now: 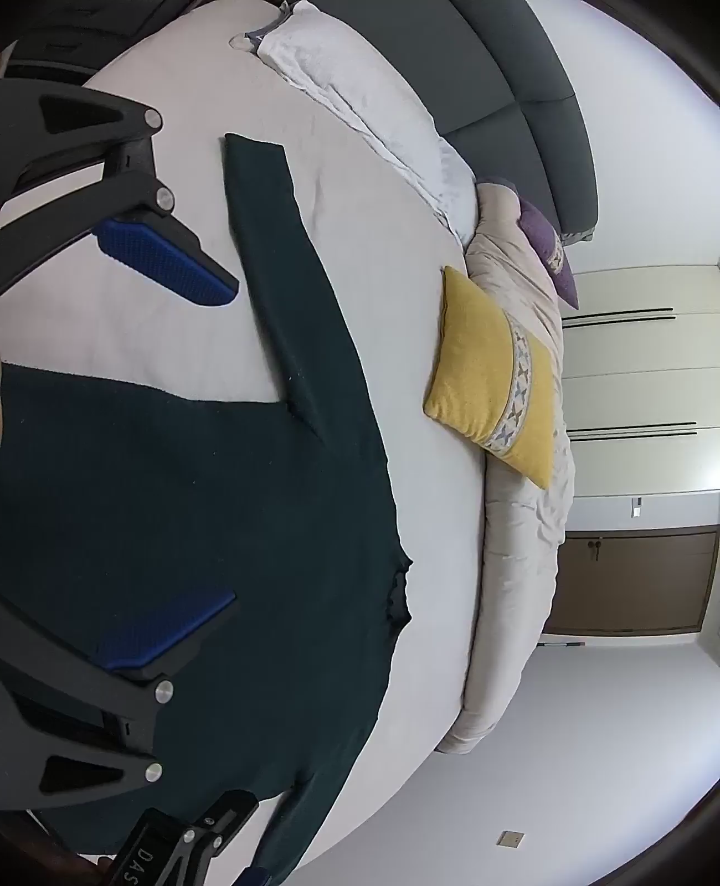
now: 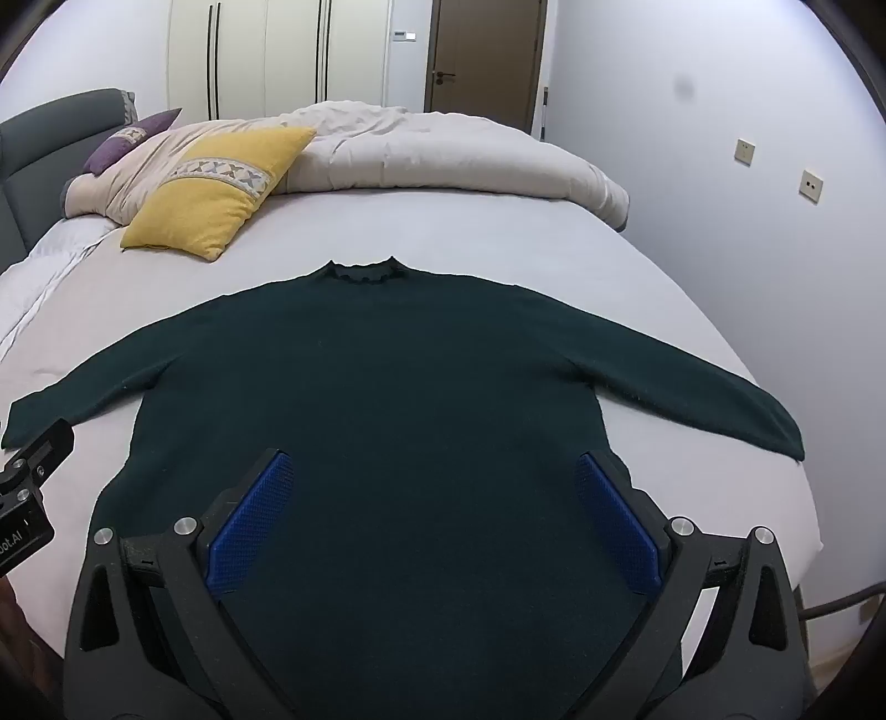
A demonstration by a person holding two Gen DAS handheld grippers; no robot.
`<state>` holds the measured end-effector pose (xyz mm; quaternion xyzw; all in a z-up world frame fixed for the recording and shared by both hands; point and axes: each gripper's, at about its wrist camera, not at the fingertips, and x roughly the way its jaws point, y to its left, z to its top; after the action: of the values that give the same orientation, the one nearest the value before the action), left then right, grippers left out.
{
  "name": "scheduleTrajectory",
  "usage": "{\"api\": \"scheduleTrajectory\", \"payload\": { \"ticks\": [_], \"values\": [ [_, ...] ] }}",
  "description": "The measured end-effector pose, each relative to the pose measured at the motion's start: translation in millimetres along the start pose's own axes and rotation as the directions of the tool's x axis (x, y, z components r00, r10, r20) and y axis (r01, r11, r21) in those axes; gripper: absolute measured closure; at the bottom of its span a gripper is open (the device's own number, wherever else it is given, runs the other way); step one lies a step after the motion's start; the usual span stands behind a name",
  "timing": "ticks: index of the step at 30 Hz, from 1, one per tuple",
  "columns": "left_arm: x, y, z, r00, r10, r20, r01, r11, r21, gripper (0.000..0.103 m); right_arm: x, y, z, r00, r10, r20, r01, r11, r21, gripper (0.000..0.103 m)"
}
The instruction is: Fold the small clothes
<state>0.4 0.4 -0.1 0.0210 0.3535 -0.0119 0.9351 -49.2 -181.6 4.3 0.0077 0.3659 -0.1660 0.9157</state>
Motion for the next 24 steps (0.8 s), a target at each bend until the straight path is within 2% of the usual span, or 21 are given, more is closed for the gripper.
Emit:
{"api": "scheduleTrajectory", "payload": {
  "ticks": [3, 24],
  "values": [
    [-1.0, 0.4, -0.7, 1.000, 0.003, 0.024, -0.003, 1.000, -0.002, 0.000, 0.1, 0.2, -0.2, 1.000, -0.001, -0.005, 0.001, 1.000, -0.001, 0.000],
    [-3.9, 1.1, 1.1, 1.000, 0.010, 0.022, -0.010, 1.000, 0.004, 0.000, 1.9, 8.1, -5.1, 1.000, 0.007, -0.010, -0.007, 1.000, -0.008, 0.000]
  ]
}}
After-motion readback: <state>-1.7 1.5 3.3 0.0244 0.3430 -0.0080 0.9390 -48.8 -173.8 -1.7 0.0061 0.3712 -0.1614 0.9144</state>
